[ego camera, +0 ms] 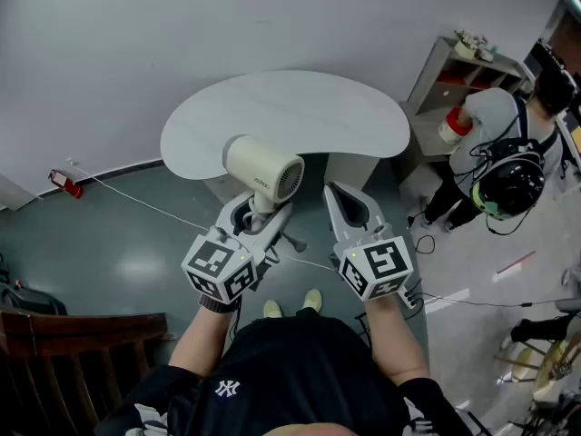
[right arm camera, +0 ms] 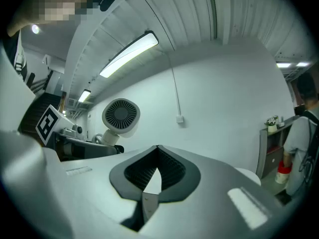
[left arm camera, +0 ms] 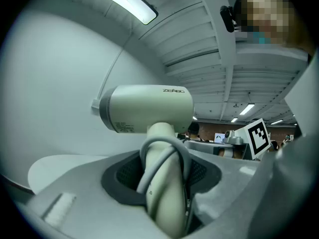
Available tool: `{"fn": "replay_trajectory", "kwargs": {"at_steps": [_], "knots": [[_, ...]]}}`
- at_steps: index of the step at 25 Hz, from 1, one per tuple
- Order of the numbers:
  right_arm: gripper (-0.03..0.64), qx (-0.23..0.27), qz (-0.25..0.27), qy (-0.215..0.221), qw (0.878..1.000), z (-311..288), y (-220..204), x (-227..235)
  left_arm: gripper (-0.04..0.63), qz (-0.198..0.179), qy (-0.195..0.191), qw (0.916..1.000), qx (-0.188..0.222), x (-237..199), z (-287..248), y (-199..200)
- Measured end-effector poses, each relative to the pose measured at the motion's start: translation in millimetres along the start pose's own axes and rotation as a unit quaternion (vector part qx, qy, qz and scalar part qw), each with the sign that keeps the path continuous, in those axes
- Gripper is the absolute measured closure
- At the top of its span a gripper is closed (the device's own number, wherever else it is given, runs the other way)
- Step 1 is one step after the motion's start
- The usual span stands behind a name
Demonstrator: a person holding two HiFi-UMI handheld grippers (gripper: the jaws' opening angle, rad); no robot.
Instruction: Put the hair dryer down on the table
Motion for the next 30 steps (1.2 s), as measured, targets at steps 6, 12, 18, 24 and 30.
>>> {"fn": "replay_trajectory", "kwargs": {"at_steps": [6,12,18,24,30], "knots": [[0.603,0.002,0.002,0.001,1.000,3.4,-1.1,1.7,0.384,0.001,0.002,1.0000,0.001,2.7,0.5,-0.9],[0.601,0.002,-0.015,0.005,1.000,7.8,-2.3,4.0,0.384,0.003,0.004,1.0000,0.001,7.5,0.4,-1.7],[0.598,0.030,-0.033,-0.001,0.999,12.1,3.2,12.9,0.384,-0.001,0.003,1.0000,0.009,4.7,-2.4,3.1],[0.598,0.041,-0.046,-0.001,0.998,17.6,-4.1,46.8,0.384,-0.003,0.004,1.0000,0.005,12.3,-31.6,-1.5],[0.598,0.046,-0.050,0.007,0.998,20.9,-8.2,65.4,0.384,-0.002,0.011,0.9999,0.003,17.2,-47.6,-3.6]]}}
Point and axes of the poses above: the fingertips, and each gripper's own axes: z backward along the fingers, x to its right, y out of its top, the point moved 9 cm from there along z, backward along the fingers, and after that the axes turned 9 degrees about y, right-handed, at the moved point
